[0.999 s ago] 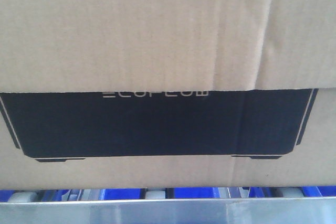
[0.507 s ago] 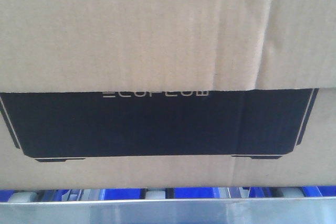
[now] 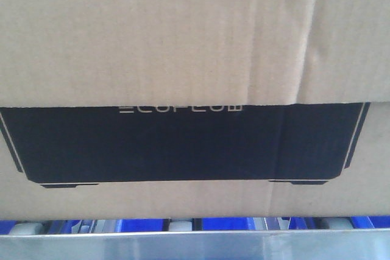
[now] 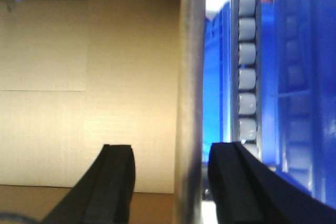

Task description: Grab box from left shelf to table start

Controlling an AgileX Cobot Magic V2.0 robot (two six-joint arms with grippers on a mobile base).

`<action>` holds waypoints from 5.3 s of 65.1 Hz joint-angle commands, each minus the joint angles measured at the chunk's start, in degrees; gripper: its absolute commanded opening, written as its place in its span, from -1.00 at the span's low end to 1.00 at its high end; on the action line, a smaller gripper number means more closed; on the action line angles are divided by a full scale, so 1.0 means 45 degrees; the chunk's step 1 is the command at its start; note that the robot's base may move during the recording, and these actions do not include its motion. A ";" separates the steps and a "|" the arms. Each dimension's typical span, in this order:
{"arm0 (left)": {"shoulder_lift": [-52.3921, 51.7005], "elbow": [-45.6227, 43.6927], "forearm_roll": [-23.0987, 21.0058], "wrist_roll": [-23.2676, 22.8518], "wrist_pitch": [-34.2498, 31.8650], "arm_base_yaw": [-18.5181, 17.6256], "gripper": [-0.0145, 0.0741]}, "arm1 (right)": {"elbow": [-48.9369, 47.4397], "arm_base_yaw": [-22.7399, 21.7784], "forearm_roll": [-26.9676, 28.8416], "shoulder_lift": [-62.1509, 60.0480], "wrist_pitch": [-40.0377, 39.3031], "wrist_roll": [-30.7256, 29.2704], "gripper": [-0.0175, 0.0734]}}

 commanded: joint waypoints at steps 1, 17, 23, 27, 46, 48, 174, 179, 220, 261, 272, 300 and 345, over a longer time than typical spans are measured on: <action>-0.0212 -0.0411 -0.0062 -0.0110 -0.0624 -0.0079 -0.90 | -0.0418 0.0011 -0.0153 -0.0108 -0.0484 0.0104 0.34; -0.0212 -0.0411 -0.0062 -0.0110 -0.0624 -0.0079 -0.90 | -0.0418 0.0011 -0.0725 -0.0108 0.0151 0.0104 0.34; -0.0212 -0.0411 -0.0062 -0.0110 -0.0624 -0.0079 -0.90 | -0.0418 0.0011 -0.0725 -0.0108 0.0175 0.0104 0.34; -0.0212 -0.0411 -0.0062 -0.0110 -0.0624 -0.0079 -0.90 | -0.0418 0.0011 -0.0725 -0.0108 0.0175 0.0104 0.34; -0.0212 -0.0411 -0.0062 -0.0110 -0.0624 -0.0079 -0.90 | -0.0418 0.0011 -0.0725 -0.0108 0.0438 0.0093 0.34; -0.0212 -0.0411 -0.0062 -0.0110 -0.0624 -0.0079 -0.90 | -0.0418 0.0011 -0.0725 -0.0108 0.0445 0.0093 0.34; -0.0212 -0.0411 -0.0898 -0.0071 -0.0806 -0.0079 -0.90 | -0.0418 0.0011 -0.0610 -0.0108 0.0120 0.0093 -0.50; -0.0212 -0.0411 -0.1053 -0.0071 -0.0829 -0.0079 -0.90 | -0.0418 0.0011 -0.0610 -0.0108 0.0095 0.0093 -0.50; -0.0212 -0.0411 -0.1214 -0.0116 -0.1342 -0.0079 -0.90 | -0.0396 0.0316 -0.0571 -0.0108 -0.0524 0.0104 -0.50; -0.1445 -0.0411 0.0603 -0.1463 -0.1102 -0.0079 -0.90 | -0.0396 0.3142 -0.2665 -0.0515 -0.0676 0.1675 -0.49; -0.2479 -0.0411 0.0577 -0.1461 -0.0841 -0.0079 -0.90 | -0.0396 0.3159 -0.2641 -0.1399 -0.0541 0.1687 -0.49; -0.4022 -0.0177 0.0316 -0.1461 0.0113 -0.0079 -0.90 | 0.0069 0.3159 -0.2429 -0.3682 0.0296 0.2060 -0.49; -0.6076 -0.0054 0.0288 -0.1018 0.0340 -0.0079 -0.90 | 0.0793 0.3159 -0.2047 -0.6136 0.1044 0.2086 -0.49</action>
